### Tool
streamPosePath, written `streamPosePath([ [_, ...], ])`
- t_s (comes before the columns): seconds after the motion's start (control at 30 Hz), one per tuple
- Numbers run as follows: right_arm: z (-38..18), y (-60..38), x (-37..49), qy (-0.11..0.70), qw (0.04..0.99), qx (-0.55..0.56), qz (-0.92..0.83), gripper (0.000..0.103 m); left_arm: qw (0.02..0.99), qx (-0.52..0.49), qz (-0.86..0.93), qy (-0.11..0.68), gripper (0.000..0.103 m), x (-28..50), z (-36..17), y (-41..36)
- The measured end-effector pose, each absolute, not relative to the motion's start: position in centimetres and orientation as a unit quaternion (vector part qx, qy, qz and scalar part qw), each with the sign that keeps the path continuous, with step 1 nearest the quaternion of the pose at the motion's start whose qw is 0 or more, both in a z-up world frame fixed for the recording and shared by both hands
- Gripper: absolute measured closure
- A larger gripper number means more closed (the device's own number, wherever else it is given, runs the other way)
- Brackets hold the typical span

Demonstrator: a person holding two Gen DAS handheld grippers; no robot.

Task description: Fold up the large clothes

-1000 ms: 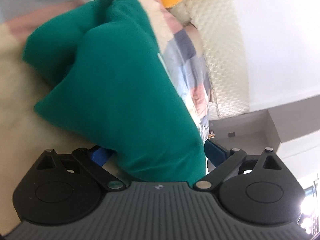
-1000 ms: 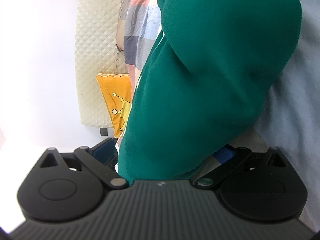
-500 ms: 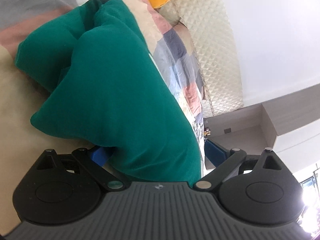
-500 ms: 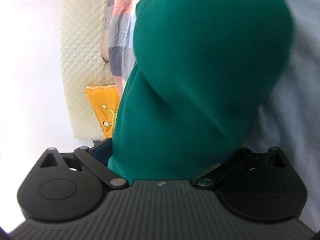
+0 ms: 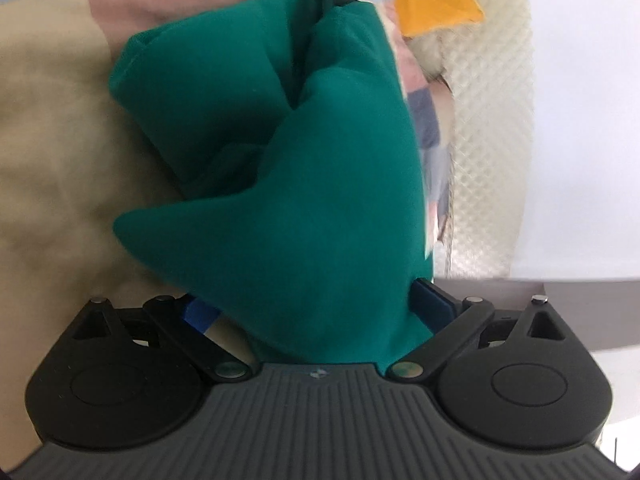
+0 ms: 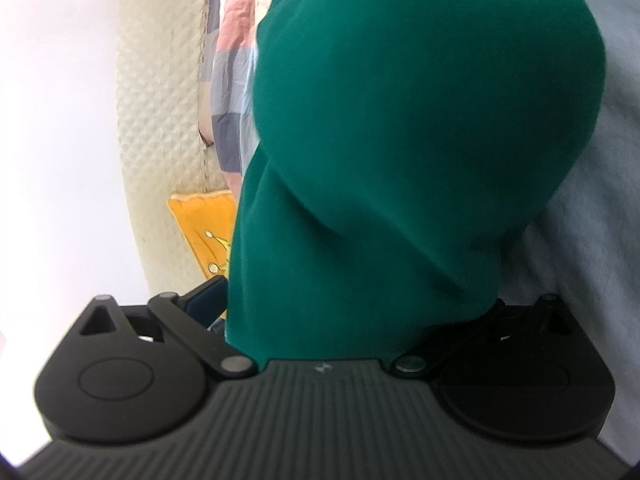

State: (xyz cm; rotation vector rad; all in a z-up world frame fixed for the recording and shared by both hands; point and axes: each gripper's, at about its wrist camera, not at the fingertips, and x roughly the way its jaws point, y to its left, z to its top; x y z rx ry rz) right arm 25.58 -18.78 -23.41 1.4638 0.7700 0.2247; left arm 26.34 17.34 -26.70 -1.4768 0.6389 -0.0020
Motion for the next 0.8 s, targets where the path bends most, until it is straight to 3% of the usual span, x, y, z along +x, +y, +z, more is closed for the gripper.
streamPosePath([
  [0.1,-23.1,-18.5,25.1,0.35,0.681,0.635,0.103,0.0,0.686,-0.669,0.018,0.286,0.007,27.1,-27.2,17.6],
  [0.2,-23.1,-18.8,24.8,0.356,0.68,0.633,0.102,0.0,0.709,-0.642,0.033,0.29,0.025,27.6,-26.7,17.2],
  [0.23,-23.1,-18.9,24.7,0.355,0.678,0.636,0.098,0.0,0.72,-0.63,0.034,0.291,0.038,27.8,-26.3,17.0],
  [0.33,-23.1,-19.1,24.7,0.358,0.679,0.635,0.086,0.0,0.751,-0.592,0.04,0.29,0.047,27.8,-25.2,16.3],
  [0.8,-23.7,-20.5,25.1,0.31,0.676,0.669,0.006,0.0,0.78,-0.555,0.025,0.288,0.053,28.6,-23.1,16.3],
])
